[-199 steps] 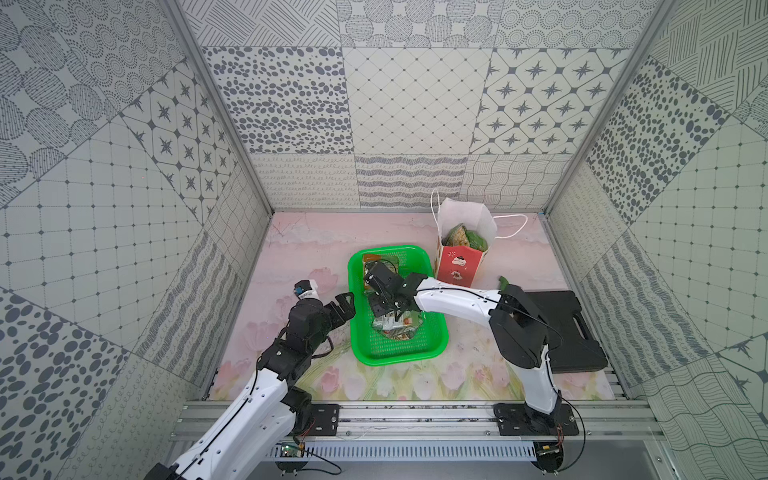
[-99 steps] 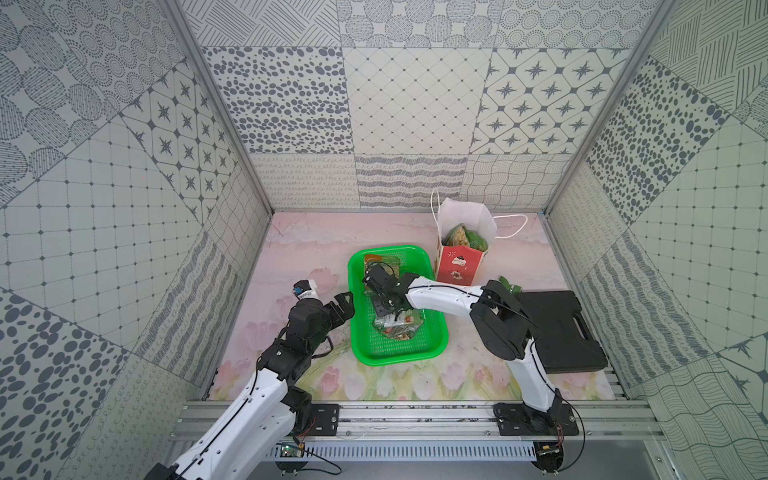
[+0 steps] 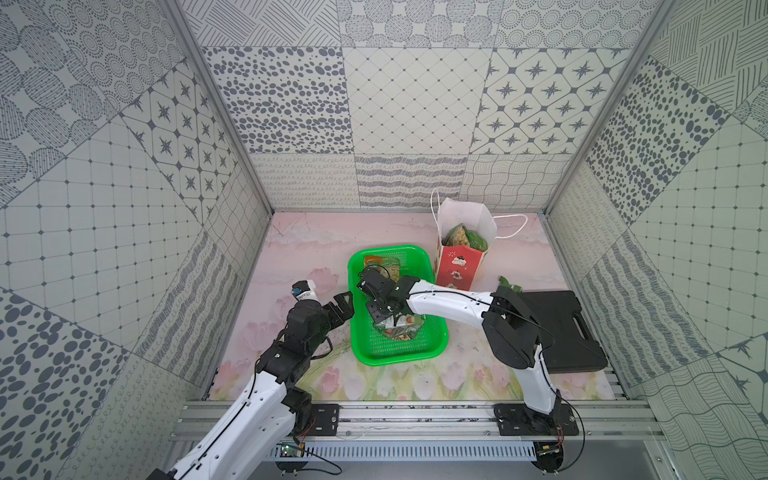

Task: Place the condiment packets inside the bag
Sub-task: Pick up the condiment packet from the storage box.

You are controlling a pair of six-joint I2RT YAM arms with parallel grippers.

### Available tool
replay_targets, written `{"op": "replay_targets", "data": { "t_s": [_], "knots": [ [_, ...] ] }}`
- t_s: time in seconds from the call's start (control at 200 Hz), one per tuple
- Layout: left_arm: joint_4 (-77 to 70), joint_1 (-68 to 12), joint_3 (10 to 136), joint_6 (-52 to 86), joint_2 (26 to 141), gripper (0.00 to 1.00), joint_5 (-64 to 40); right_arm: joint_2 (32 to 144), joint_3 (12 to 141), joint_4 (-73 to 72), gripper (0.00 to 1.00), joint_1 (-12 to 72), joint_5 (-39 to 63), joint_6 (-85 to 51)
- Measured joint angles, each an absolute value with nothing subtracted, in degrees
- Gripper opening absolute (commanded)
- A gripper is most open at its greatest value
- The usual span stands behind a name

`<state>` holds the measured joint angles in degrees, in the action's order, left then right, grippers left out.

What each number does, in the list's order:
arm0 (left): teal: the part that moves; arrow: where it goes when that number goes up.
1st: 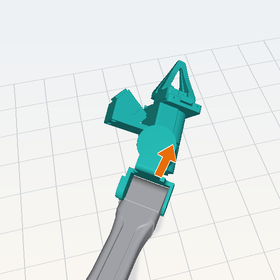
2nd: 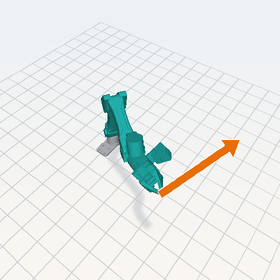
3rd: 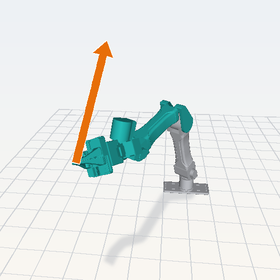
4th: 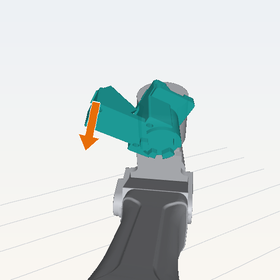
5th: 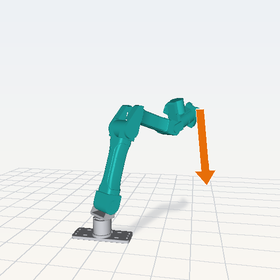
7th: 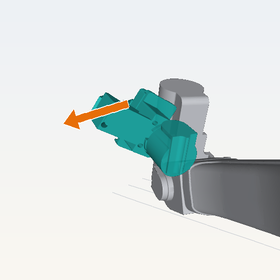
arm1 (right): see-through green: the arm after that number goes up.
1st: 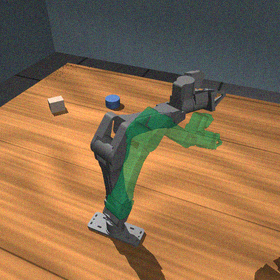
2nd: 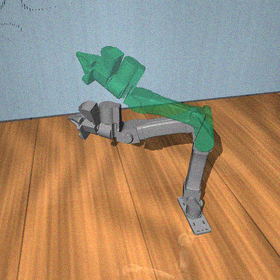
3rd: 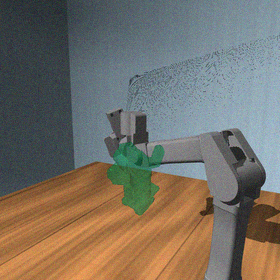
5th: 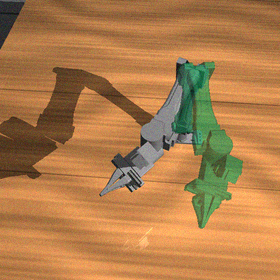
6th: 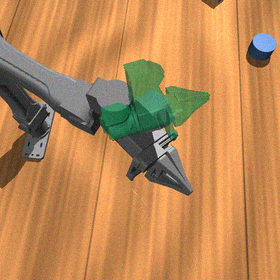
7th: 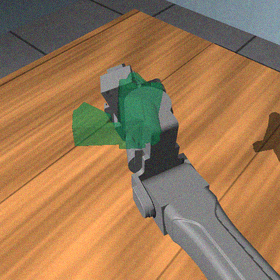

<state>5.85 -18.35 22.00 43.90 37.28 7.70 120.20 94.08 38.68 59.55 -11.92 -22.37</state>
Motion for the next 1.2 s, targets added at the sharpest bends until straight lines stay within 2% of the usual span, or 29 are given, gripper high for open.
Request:
{"op": "replay_targets", "data": {
  "t_s": [0.21, 0.54, 0.63, 0.695, 0.74, 0.835, 0.88, 1.045, 1.2],
  "knots": [
    [5.9, -18.3, 21.2, 44.0, 34.6, 0.99, 8.0, 120.7, 93.7, 38.3, 0.56, 60.1, -10.8, -22.8],
    [6.0, -18.3, 20.7, 44.4, 32.4, 0.99, 8.3, 125.0, 94.4, 38.7, 0.62, 60.2, -16.0, -24.0],
    [6.0, -18.3, 20.6, 44.5, 32.3, 0.99, 8.3, 124.9, 94.4, 39.0, 0.47, 60.3, -17.2, -24.1],
    [6.0, -18.3, 20.5, 44.6, 32.3, 0.99, 8.3, 125.0, 94.5, 39.3, 0.26, 60.4, -18.1, -24.0],
    [6.0, -18.3, 20.5, 44.6, 32.3, 0.99, 8.3, 124.9, 94.5, 39.5, 0.16, 60.4, -18.7, -24.1],
    [6.0, -18.3, 20.5, 44.7, 32.2, 1.00, 8.3, 124.9, 94.7, 39.8, 0.03, 60.4, -19.7, -23.9],
    [6.0, -18.3, 20.5, 44.7, 32.2, 1.00, 8.3, 124.8, 94.8, 39.8, 0.00, 60.4, -20.0, -23.8],
    [6.0, -18.3, 20.5, 44.8, 32.2, 0.99, 8.3, 123.1, 94.0, 40.4, 0.00, 60.4, -21.1, -23.5],
    [6.0, -18.3, 20.5, 44.7, 32.2, 1.00, 8.3, 116.0, 89.7, 39.7, 0.00, 60.4, -21.5, -23.3]
  ]
}}
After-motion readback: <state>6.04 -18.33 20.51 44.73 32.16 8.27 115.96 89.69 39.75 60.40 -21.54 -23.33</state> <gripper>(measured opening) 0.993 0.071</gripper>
